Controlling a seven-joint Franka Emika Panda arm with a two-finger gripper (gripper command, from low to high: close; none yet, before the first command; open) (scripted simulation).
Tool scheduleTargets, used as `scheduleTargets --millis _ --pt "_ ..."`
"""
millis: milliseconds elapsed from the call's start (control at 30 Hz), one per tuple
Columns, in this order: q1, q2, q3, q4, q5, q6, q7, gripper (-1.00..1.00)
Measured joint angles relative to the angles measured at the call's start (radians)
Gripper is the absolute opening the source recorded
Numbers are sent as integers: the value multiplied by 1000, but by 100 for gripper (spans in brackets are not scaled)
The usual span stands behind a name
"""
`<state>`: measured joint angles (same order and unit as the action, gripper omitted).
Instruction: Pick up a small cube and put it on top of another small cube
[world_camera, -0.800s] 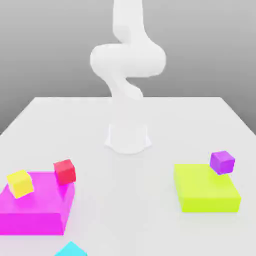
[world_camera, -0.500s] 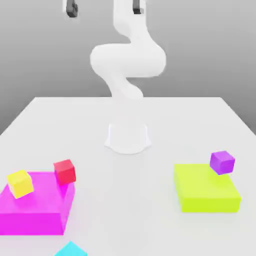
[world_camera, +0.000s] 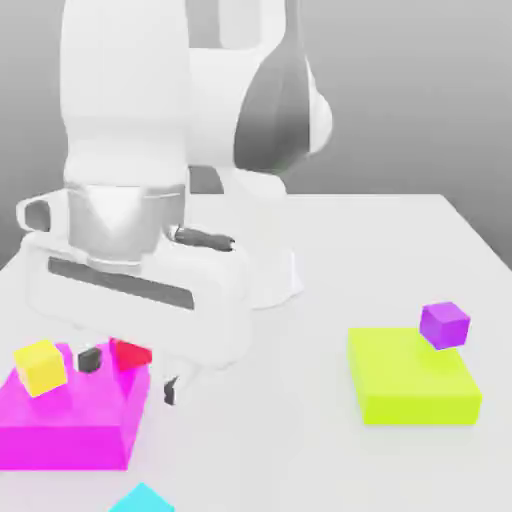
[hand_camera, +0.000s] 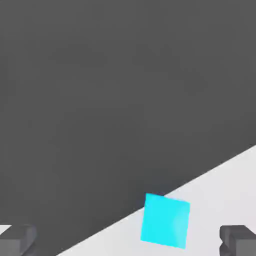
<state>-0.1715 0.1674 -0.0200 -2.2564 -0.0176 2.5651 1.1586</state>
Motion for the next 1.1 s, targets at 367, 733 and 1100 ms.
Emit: scheduleTargets --millis 367,733,1100 --pt "-26 353 -7 39 52 173 38 -100" --pt "-20 199 -22 -3 45 61 47 -100" --pt "-99 -199 -98 -275 -18 -65 166 -100"
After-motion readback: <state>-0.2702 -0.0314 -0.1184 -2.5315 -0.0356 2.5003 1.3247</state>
